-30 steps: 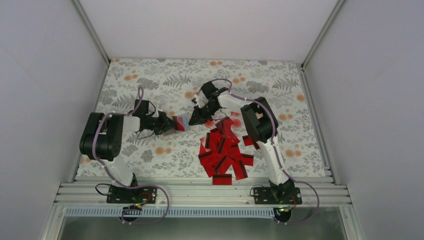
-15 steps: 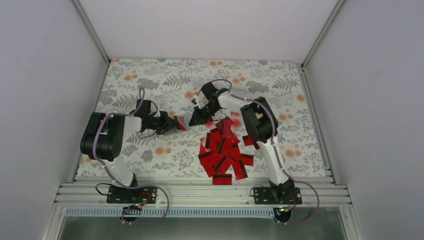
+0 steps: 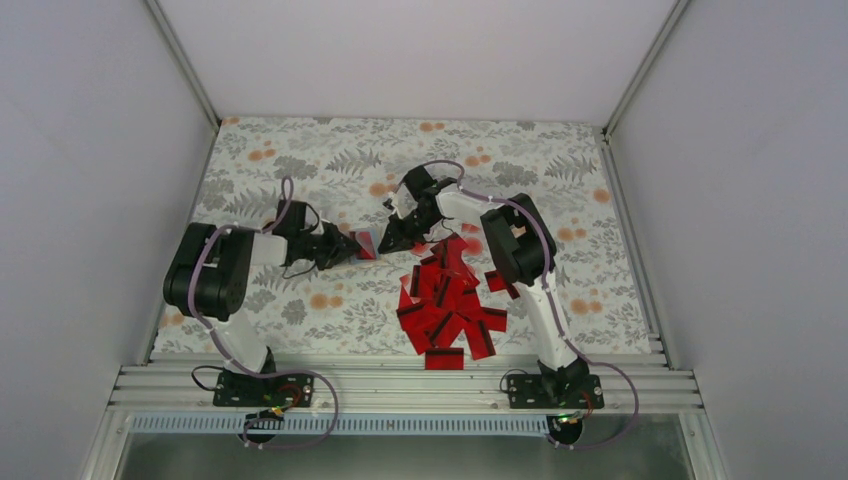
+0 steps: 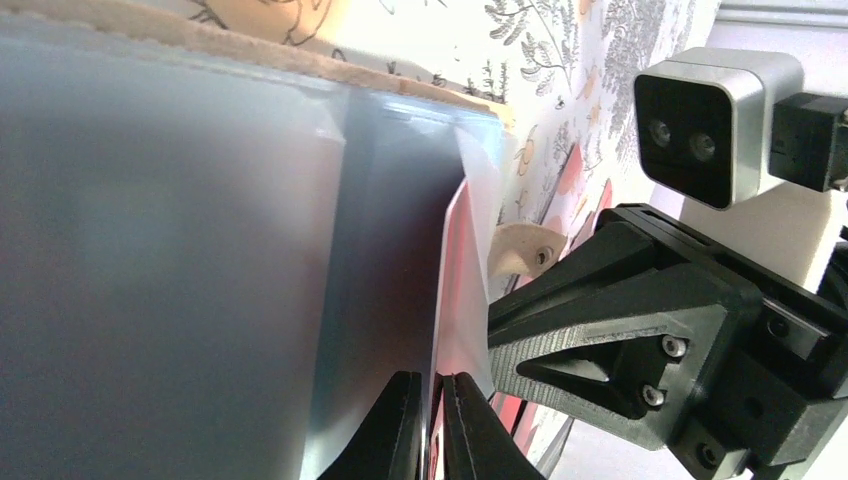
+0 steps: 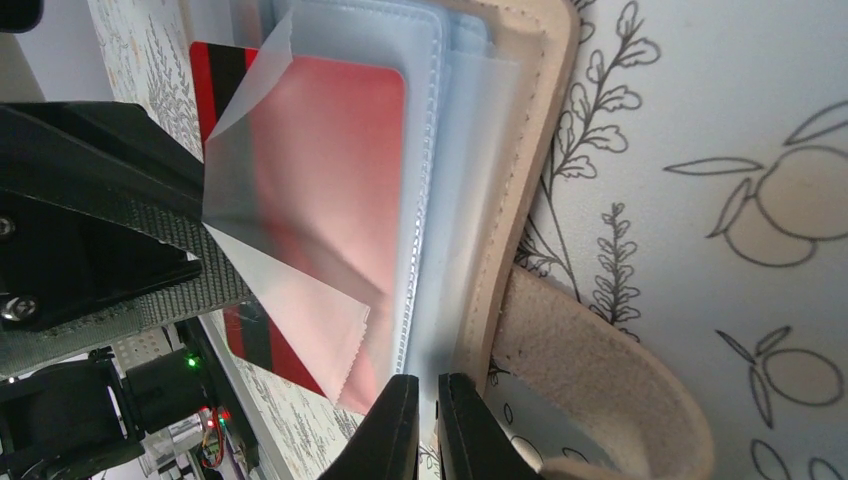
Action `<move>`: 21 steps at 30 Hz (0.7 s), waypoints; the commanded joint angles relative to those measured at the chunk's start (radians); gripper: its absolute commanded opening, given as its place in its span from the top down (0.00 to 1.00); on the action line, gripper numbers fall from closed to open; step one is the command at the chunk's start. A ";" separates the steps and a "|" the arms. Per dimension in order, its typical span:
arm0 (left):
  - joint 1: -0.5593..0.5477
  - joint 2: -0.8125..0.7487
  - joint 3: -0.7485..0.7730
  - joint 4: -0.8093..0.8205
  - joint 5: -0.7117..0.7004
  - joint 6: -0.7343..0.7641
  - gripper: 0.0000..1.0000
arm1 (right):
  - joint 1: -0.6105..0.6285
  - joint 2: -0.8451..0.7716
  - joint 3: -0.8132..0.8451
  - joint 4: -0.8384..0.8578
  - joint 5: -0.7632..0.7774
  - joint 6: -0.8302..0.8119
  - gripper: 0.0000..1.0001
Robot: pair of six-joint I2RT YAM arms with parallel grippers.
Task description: Put the credit cards into the card holder
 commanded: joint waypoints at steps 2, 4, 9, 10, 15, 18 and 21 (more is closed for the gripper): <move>-0.007 0.022 0.042 -0.080 -0.032 0.098 0.90 | -0.004 0.023 -0.012 0.010 -0.007 -0.018 0.93; -0.010 0.022 0.071 -0.141 -0.046 0.141 0.88 | -0.004 0.022 -0.011 0.010 -0.007 -0.018 0.93; -0.011 0.032 0.105 -0.194 -0.066 0.194 0.86 | -0.006 0.025 -0.009 0.008 -0.008 -0.023 0.93; -0.012 0.036 0.110 -0.201 -0.070 0.200 0.86 | -0.006 0.025 -0.009 0.006 -0.007 -0.024 0.93; -0.015 0.054 0.135 -0.222 -0.079 0.223 0.85 | -0.008 0.027 -0.006 0.004 -0.010 -0.029 0.93; -0.018 0.071 0.149 -0.226 -0.082 0.233 0.85 | -0.011 0.029 -0.006 0.000 -0.012 -0.031 0.93; -0.024 0.082 0.159 -0.211 -0.080 0.231 0.86 | -0.013 0.030 -0.006 0.000 -0.013 -0.035 0.93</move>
